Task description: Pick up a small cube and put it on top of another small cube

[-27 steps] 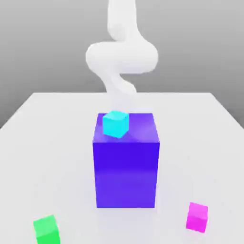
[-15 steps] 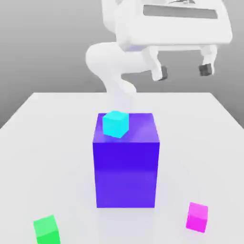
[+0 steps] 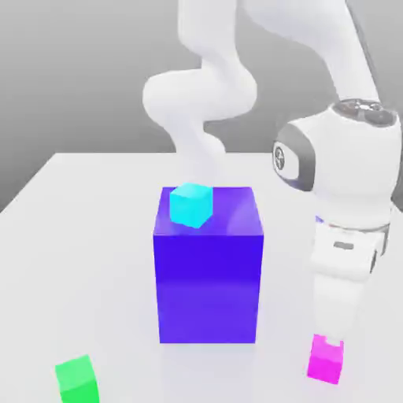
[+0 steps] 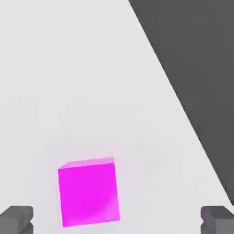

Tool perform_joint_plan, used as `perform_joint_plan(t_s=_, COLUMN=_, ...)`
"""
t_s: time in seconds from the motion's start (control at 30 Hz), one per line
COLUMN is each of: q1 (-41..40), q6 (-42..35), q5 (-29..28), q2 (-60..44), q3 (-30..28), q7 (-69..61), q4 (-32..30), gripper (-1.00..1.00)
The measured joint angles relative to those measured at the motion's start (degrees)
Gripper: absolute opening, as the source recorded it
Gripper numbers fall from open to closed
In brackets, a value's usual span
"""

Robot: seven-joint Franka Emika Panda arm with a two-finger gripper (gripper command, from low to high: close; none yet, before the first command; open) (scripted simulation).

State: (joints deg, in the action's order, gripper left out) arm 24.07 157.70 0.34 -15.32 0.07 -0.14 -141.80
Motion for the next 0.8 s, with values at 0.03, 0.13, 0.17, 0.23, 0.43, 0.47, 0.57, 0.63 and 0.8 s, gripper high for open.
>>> perform_joint_plan(t_s=0.03, q1=0.1, q6=1.5, q5=-0.3, q2=-2.1, q3=-0.1, q7=-0.1, q4=0.3, gripper=0.00)
perform_joint_plan(t_s=0.13, q1=0.2, q6=6.4, q5=-0.5, q2=-8.4, q3=0.0, q7=-0.2, q4=1.4, gripper=0.00)
perform_joint_plan(t_s=0.17, q1=0.2, q6=7.3, q5=-0.5, q2=-9.4, q3=0.0, q7=-0.2, q4=1.6, gripper=-1.00)
perform_joint_plan(t_s=0.23, q1=0.2, q6=7.2, q5=-0.5, q2=-9.4, q3=0.0, q7=-0.2, q4=1.6, gripper=-1.00)
perform_joint_plan(t_s=0.43, q1=0.2, q6=5.8, q5=-0.7, q2=-7.8, q3=0.0, q7=-0.1, q4=1.3, gripper=-1.00)
perform_joint_plan(t_s=0.47, q1=0.2, q6=4.4, q5=-0.7, q2=-6.0, q3=0.0, q7=-0.1, q4=0.9, gripper=-1.00)
perform_joint_plan(t_s=0.57, q1=-0.1, q6=-0.3, q5=-0.4, q2=-0.2, q3=-0.1, q7=0.0, q4=-0.2, gripper=-1.00)
perform_joint_plan(t_s=0.63, q1=-2.6, q6=-2.3, q5=1.0, q2=0.9, q3=-3.2, q7=2.9, q4=0.5, gripper=-1.00)
perform_joint_plan(t_s=0.8, q1=-9.0, q6=-5.7, q5=4.4, q2=2.2, q3=-11.2, q7=10.6, q4=2.2, gripper=-1.00)
